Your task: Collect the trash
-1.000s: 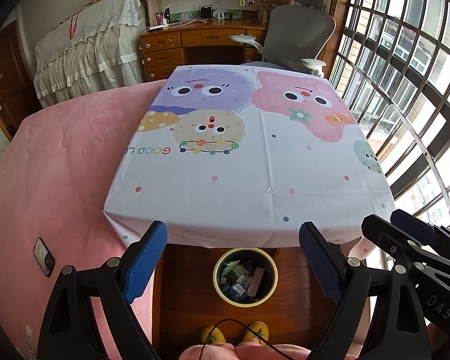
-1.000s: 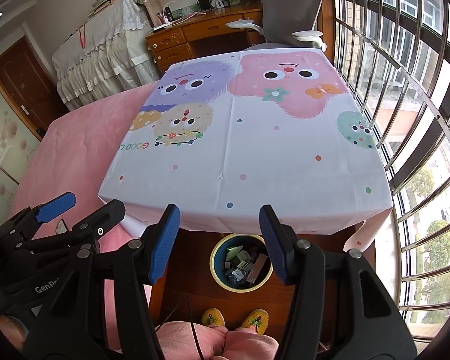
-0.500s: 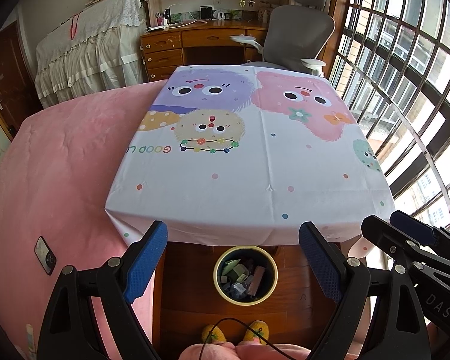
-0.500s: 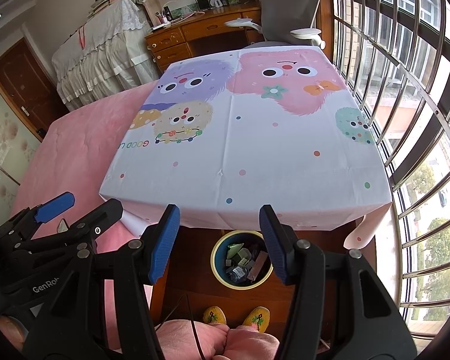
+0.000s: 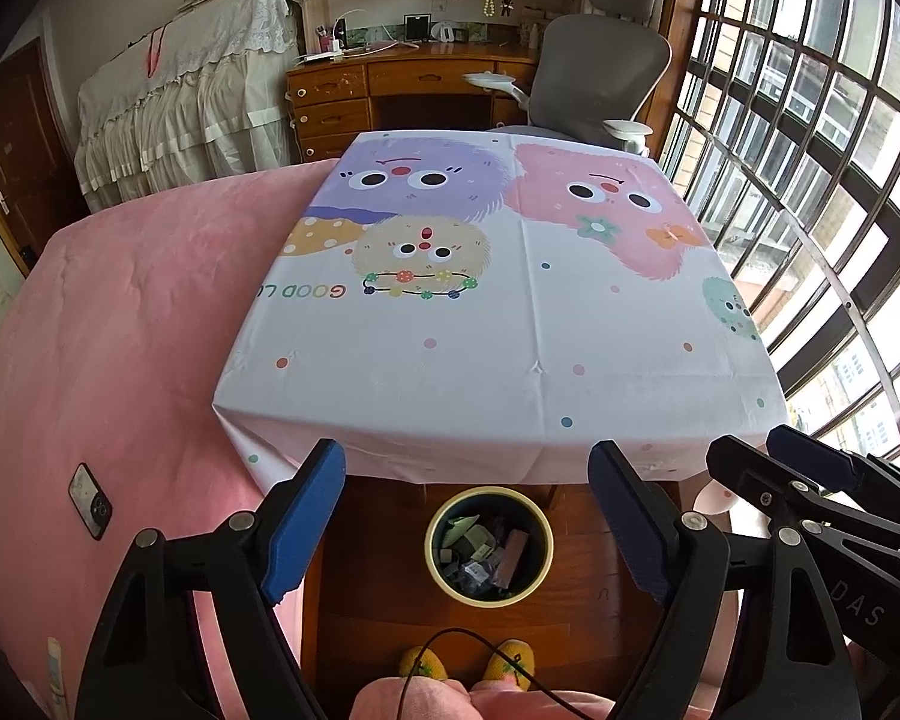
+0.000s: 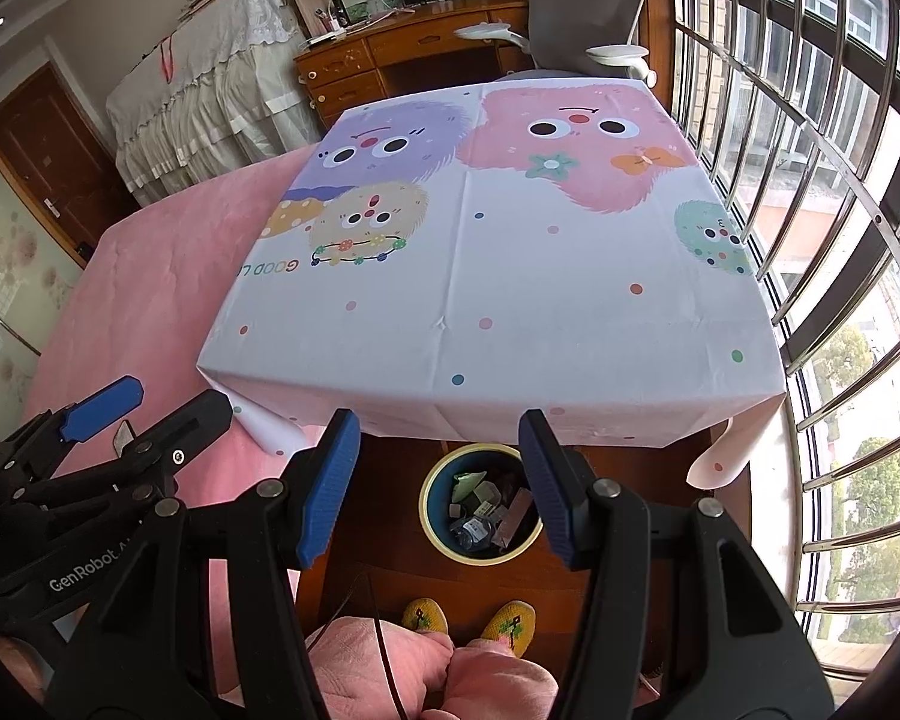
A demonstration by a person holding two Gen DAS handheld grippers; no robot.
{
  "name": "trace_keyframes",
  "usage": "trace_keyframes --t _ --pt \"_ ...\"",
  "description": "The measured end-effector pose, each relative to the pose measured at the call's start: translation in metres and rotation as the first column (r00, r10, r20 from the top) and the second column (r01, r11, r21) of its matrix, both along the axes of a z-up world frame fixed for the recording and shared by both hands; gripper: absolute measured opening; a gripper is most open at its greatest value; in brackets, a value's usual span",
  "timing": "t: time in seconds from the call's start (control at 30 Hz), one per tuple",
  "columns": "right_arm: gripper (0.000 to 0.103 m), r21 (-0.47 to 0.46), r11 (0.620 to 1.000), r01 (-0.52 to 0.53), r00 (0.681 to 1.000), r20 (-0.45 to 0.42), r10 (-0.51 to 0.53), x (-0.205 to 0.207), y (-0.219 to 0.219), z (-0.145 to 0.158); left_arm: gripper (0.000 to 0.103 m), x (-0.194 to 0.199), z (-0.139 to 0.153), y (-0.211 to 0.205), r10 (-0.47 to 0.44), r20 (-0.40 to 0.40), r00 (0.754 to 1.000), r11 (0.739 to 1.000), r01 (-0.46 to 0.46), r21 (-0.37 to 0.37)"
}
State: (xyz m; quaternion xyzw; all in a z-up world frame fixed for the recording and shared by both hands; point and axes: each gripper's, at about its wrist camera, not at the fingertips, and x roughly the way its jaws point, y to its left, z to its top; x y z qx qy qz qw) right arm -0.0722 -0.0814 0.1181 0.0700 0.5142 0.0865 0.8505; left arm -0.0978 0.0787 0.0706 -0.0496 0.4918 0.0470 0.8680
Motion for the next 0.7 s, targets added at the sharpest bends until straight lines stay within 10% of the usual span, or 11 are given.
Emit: trace_keyframes --t 0.7 --pt "0.052 0.017 0.987 -0.157 0.962 -0.224 0.157 0.044 0.066 -0.077 0.085 -0.017 -0.039 0.068 0.191 -0.097 0.977 0.981 -0.194 -0.026"
